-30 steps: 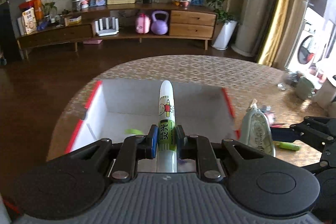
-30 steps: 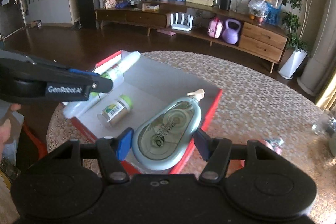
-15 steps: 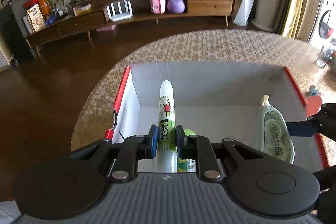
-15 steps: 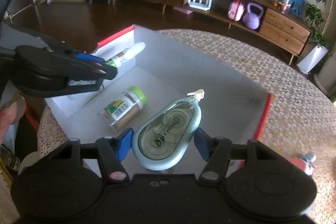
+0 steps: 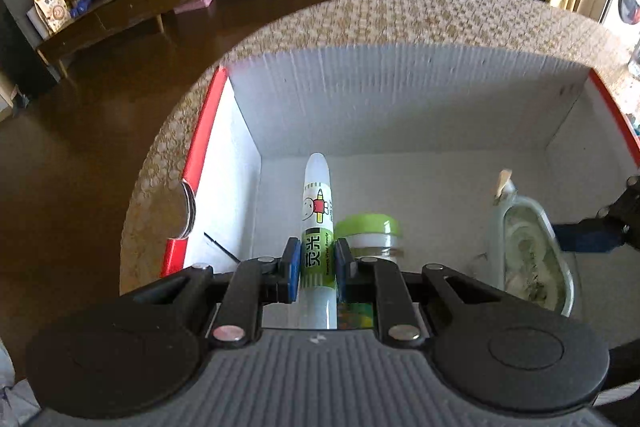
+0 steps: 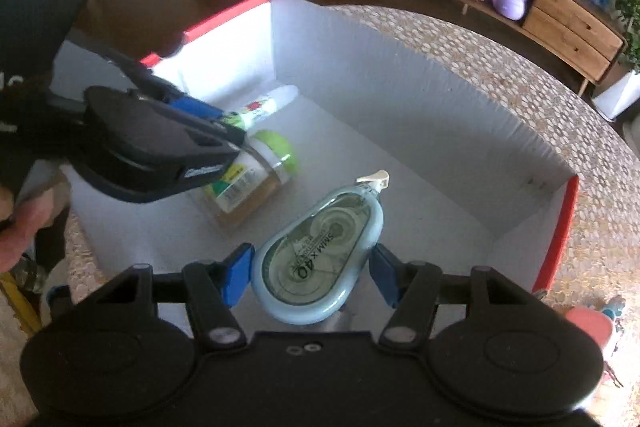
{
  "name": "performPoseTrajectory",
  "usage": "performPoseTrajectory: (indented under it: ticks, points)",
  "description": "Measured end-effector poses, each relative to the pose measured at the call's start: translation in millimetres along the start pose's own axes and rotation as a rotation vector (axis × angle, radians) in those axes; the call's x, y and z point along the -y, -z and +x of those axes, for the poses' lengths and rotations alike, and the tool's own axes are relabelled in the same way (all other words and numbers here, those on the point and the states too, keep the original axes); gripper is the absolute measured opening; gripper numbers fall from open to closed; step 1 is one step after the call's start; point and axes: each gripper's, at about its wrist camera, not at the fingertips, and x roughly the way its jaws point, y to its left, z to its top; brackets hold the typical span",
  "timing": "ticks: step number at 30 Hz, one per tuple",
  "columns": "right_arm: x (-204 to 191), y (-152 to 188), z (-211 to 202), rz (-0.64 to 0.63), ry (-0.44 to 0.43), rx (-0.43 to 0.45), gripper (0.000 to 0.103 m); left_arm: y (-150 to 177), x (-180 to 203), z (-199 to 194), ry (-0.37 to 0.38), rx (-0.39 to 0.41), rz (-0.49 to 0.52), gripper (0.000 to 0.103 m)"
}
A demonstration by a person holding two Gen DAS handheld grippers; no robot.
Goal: Organize rigid objects
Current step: 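Lower and release the glue stick and tape dispenser into the box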
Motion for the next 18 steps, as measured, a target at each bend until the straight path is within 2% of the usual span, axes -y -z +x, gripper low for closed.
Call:
performPoseTrajectory:
  ticks: [11, 14, 18]
  points:
    - [1, 1, 17, 0.024, -0.012, -0.075, 0.062, -1, -1, 17, 0.031, -0.122, -0.001, 0.017]
    - [3, -1, 15, 0.036, -0.013, -0.07, 0.063, -1, -2, 20, 0.041, -0.164, 0.004, 0.017]
    - [5, 1, 9, 0.06, -0.015, -0.046, 0.064, -1, -2, 16, 0.046, -0.169, -0.003, 0.017]
